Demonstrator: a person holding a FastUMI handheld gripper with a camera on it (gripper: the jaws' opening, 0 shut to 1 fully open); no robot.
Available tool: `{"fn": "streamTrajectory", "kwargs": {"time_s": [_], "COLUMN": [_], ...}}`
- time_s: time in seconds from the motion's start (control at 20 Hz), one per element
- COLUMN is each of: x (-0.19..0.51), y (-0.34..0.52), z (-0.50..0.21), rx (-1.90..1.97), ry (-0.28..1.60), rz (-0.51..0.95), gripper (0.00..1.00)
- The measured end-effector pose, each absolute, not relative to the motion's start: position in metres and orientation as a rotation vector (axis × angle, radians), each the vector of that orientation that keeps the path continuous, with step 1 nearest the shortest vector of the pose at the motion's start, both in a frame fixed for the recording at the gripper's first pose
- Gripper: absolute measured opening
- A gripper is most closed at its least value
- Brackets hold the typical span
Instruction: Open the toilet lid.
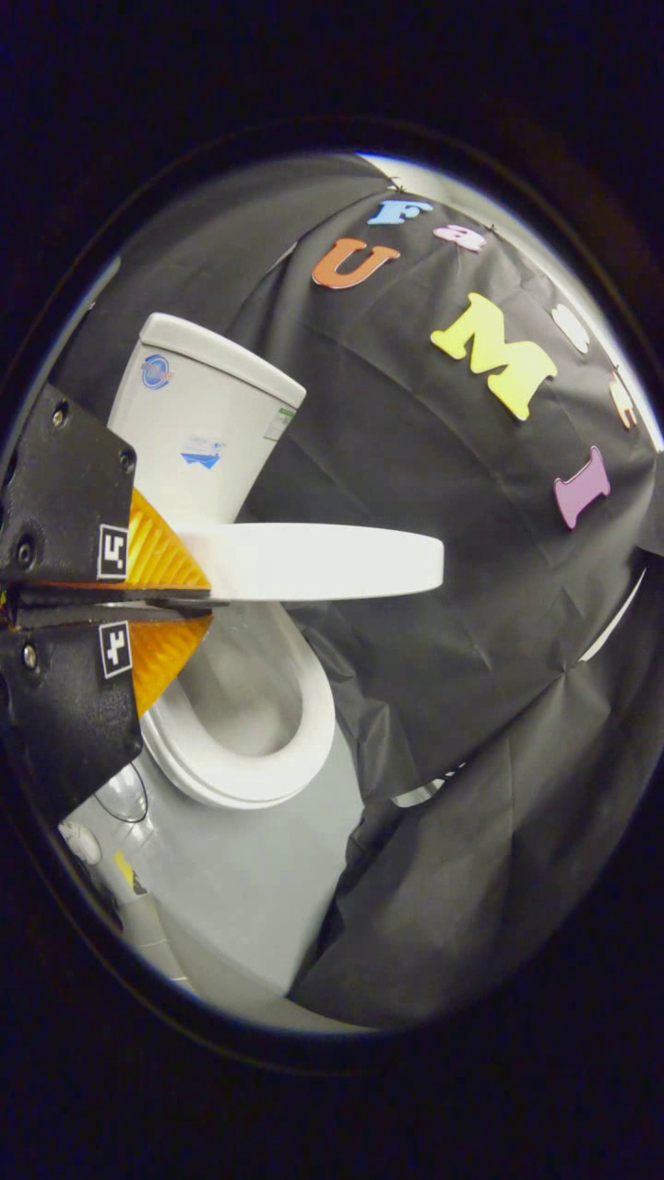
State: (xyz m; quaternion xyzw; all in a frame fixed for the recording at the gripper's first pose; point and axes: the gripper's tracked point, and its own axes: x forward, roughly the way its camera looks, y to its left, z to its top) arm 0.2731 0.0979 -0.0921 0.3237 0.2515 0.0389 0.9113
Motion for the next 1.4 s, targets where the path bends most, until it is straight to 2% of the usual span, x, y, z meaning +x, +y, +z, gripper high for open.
{"fn": "streamTrajectory", "kwargs": {"time_s": [0.7, 1.4], "x": [0.269, 0.265], "y": [0.157, 0.220], "z": [-0.051, -0.027], "rx": [0.476, 0.340], "ry": [0.472, 0.451], "rz": [0.091, 0.122], "gripper": [0.04, 0.09]}}
